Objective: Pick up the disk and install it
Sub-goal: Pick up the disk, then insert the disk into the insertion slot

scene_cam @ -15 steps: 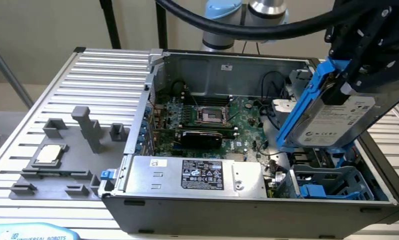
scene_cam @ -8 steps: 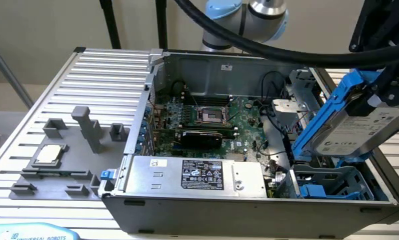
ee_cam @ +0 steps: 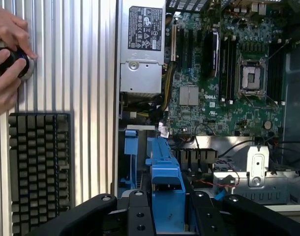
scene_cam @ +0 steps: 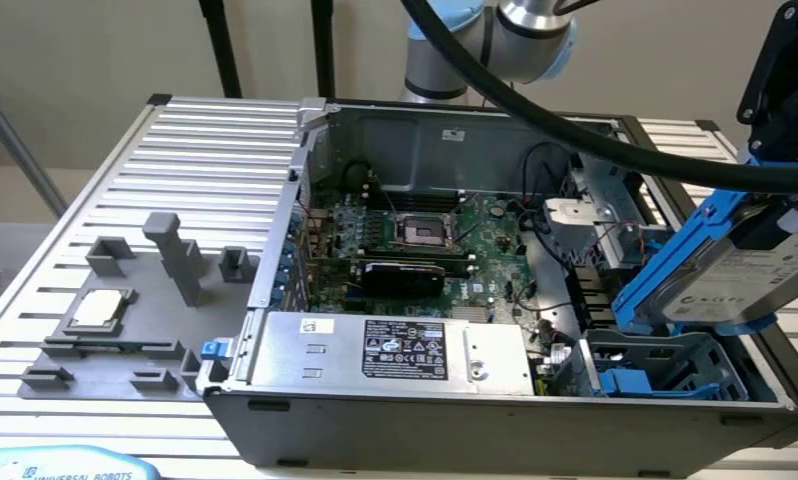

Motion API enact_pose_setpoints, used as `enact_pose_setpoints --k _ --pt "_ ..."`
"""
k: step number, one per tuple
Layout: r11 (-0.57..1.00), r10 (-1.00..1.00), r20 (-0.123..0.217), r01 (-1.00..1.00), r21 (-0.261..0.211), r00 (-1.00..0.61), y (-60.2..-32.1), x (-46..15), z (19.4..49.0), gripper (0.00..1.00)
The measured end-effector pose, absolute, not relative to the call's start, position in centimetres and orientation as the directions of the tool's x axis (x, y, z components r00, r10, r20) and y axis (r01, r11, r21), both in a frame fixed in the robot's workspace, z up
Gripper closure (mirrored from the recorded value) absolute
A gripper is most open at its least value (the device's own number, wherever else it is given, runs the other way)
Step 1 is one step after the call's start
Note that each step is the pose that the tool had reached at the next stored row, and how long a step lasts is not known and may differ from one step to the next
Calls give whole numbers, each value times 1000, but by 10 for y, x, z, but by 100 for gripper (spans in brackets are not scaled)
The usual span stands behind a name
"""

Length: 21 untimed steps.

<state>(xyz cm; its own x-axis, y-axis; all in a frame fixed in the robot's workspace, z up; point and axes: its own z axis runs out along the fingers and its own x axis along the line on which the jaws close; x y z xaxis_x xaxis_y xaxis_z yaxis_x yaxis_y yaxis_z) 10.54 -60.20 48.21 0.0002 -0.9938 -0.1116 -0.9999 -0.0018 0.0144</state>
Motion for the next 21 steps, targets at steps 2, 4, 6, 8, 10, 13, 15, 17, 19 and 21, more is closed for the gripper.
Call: enact_pose_setpoints --k 2,4,6,8,10,13,15,17,19,21 --pt "-2 -994 -112 -1000 14 0 -602 106 482 67" --pt "-2 -994 -112 -1000 15 0 -602 106 482 67" --pt "-2 -994 -111 -1000 15 0 -602 106 482 67" --pt "-2 -994 -112 -1000 15 0 -602 106 482 67" --pt "-2 -994 -111 -1000 15 0 -602 106 482 67" --pt "-2 -994 -111 -1000 14 0 -602 105 481 67" --pt "-2 -994 -106 -1000 15 0 -602 105 479 67" --pt "-2 -995 -99 -1000 15 0 -602 104 477 67" --pt "-2 -996 -91 -1000 15 0 -602 104 476 67" --pt "-1 -996 -85 -1000 15 0 -601 104 474 67"
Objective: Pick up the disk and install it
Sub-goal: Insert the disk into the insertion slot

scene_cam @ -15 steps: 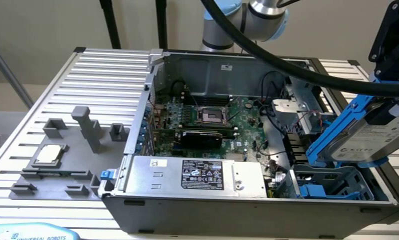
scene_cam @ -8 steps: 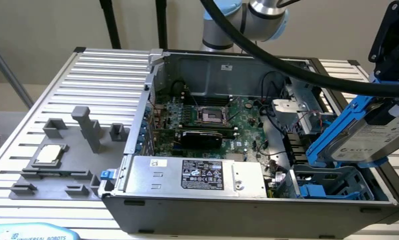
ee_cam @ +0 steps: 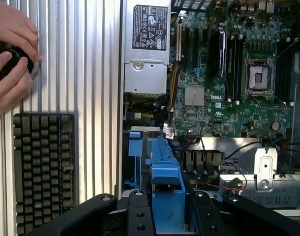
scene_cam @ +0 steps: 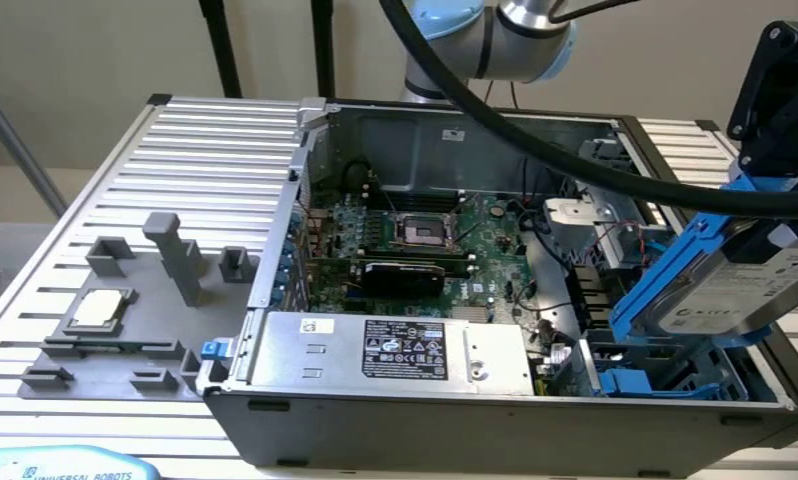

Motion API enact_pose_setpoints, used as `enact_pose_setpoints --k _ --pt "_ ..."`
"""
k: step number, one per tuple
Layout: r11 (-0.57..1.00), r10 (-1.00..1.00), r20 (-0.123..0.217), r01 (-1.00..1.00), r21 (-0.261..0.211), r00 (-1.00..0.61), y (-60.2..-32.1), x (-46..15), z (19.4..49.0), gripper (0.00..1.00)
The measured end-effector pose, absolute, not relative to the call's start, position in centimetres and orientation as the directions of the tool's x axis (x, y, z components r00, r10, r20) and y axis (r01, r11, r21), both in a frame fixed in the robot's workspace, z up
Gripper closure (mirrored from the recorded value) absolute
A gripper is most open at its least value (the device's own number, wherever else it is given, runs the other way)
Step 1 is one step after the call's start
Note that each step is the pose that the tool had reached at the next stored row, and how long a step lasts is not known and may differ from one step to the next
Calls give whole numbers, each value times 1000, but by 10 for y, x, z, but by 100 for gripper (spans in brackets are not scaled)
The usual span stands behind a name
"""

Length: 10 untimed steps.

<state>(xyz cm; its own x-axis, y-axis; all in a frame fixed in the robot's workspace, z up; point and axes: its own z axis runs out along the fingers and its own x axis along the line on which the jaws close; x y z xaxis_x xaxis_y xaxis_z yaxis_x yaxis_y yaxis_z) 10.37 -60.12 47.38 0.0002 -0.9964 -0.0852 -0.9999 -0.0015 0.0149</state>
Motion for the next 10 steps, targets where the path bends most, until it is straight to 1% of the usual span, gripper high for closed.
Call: enact_pose_setpoints --k 10 --pt "-8 -997 -78 -1000 18 6 -599 103 462 67"
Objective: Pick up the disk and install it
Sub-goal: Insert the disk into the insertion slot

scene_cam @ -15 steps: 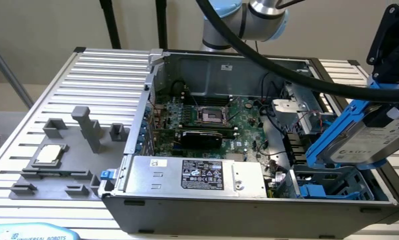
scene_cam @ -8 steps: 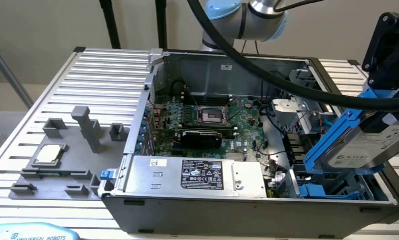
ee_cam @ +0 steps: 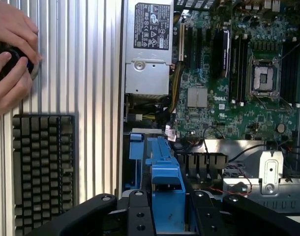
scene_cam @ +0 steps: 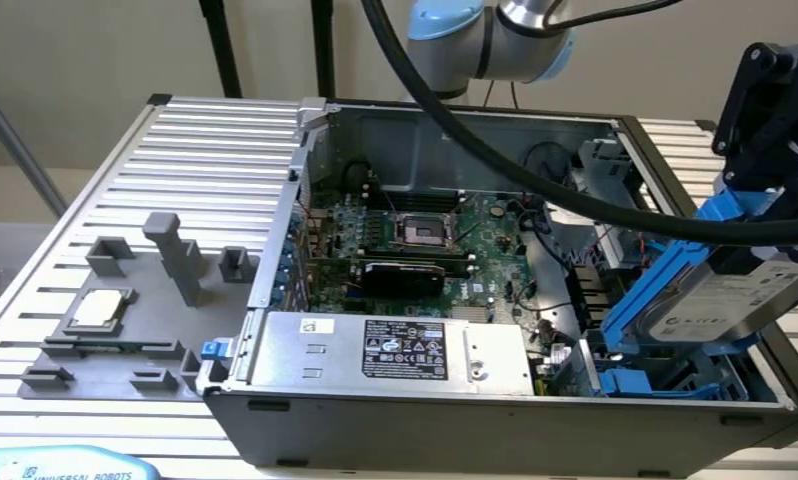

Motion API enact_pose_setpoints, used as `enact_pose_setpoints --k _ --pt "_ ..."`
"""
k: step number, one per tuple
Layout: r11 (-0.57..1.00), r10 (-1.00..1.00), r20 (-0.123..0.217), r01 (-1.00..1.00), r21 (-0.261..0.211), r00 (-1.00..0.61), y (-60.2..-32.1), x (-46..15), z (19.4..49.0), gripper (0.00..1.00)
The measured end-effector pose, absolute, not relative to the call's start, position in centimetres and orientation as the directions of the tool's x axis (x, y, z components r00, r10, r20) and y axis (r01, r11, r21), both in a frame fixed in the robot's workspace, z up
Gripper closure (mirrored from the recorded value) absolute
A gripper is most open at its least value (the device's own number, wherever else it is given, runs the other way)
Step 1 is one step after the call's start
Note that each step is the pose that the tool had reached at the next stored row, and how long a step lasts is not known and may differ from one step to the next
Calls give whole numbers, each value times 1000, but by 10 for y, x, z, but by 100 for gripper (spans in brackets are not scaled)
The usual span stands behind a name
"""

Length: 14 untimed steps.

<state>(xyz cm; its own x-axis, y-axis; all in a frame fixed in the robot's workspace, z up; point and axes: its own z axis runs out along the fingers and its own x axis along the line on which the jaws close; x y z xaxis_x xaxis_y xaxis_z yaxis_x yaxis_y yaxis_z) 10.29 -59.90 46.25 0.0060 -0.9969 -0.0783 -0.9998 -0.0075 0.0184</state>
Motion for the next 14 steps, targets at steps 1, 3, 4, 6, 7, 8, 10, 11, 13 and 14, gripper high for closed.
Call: enact_pose_setpoints --k 1,3,4,6,7,8,10,11,13,14 --pt "-8 -997 -78 -1000 18 7 -599 103 461 67" --pt "-9 -997 -78 -1000 19 8 -598 103 458 67" --pt "-10 -997 -78 -1000 19 8 -598 103 457 67" --pt "-10 -997 -77 -1000 21 8 -598 103 454 67" --pt "-10 -997 -76 -1000 21 8 -597 103 453 67" --pt "-10 -997 -75 -1000 22 8 -597 103 451 67" --pt "-10 -997 -73 -1000 24 8 -597 103 449 67" --pt "-10 -997 -72 -1000 25 8 -597 103 448 67" --pt "-10 -997 -71 -1000 26 8 -597 103 446 67" --pt "-10 -997 -71 -1000 26 8 -597 103 446 67"
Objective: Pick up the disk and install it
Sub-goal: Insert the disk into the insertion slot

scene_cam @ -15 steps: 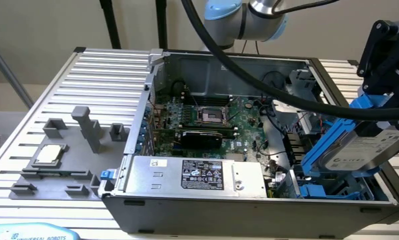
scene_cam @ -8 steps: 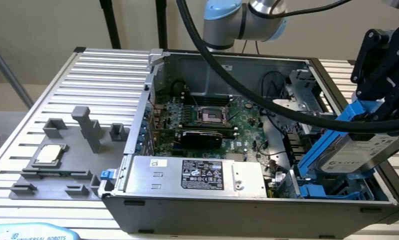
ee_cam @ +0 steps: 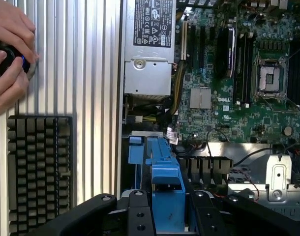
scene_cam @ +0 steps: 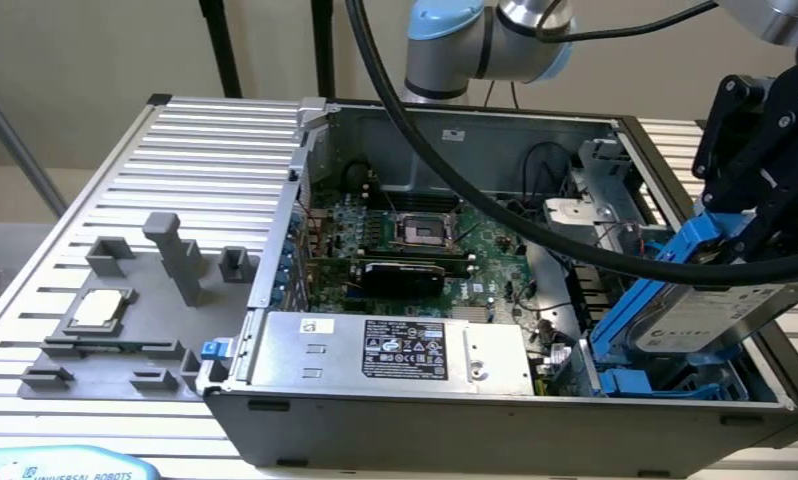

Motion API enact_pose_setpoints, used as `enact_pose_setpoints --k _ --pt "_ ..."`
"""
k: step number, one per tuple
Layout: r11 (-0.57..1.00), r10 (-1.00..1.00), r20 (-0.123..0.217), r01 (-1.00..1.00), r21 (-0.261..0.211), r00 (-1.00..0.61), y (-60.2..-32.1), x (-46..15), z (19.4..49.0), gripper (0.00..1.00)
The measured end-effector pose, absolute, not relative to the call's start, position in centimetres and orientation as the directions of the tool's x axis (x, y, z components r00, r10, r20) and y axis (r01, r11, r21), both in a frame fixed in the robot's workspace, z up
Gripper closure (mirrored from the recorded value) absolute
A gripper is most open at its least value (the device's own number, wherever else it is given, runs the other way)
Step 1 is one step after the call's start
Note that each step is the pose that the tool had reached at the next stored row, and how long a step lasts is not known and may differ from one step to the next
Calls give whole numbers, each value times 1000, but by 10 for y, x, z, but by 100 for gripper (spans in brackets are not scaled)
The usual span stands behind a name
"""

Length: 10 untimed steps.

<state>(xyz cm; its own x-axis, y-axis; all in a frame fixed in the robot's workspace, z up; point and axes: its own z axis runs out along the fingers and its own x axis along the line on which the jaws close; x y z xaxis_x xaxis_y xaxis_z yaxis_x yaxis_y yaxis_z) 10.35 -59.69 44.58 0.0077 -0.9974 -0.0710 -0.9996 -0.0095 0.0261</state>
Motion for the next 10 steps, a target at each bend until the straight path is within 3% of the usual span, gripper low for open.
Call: enact_pose_setpoints --k 10 --pt "5 -998 -70 -1000 28 -7 -597 106 443 67"
